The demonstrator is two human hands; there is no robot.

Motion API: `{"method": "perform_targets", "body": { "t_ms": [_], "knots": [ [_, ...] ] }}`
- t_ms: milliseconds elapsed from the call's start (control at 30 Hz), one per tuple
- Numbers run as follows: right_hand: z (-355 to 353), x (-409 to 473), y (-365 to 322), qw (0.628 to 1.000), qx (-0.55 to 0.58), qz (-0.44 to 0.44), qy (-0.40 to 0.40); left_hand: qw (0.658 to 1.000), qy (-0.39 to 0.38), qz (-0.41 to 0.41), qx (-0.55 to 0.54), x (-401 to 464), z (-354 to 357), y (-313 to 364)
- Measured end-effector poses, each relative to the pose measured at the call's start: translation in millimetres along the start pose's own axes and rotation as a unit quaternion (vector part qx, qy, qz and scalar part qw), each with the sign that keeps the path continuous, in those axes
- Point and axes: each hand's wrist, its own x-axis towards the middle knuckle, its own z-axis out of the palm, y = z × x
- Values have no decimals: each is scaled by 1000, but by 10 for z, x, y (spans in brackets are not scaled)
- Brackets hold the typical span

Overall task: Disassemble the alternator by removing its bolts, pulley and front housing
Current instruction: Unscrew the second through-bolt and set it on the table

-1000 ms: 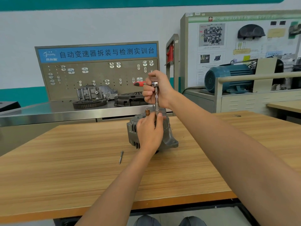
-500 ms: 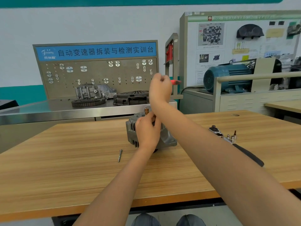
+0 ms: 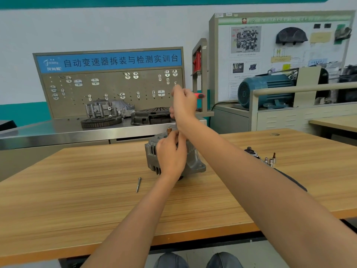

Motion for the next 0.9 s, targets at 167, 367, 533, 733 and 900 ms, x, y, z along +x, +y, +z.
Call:
{"method": "perform_targets", "body": {
  "t_ms": [167, 367, 533, 733, 900],
  "knots": [
    [-101, 94, -95, 971, 57, 153, -174, 1000, 0, 10, 18, -25, 19, 25],
    [-183, 199, -125, 912, 116, 223, -323, 1000, -11, 13, -3, -17, -3, 3],
    [-81, 89, -89, 981, 60, 128, -136, 1000, -13, -4, -23, -10, -18, 21],
    [38, -107, 156, 980, -103, -100, 135, 998, 8, -58, 9, 8, 11, 6],
    [0, -73, 116, 986, -98, -98, 98, 999, 20, -26, -12, 4, 26, -9]
  ]
}}
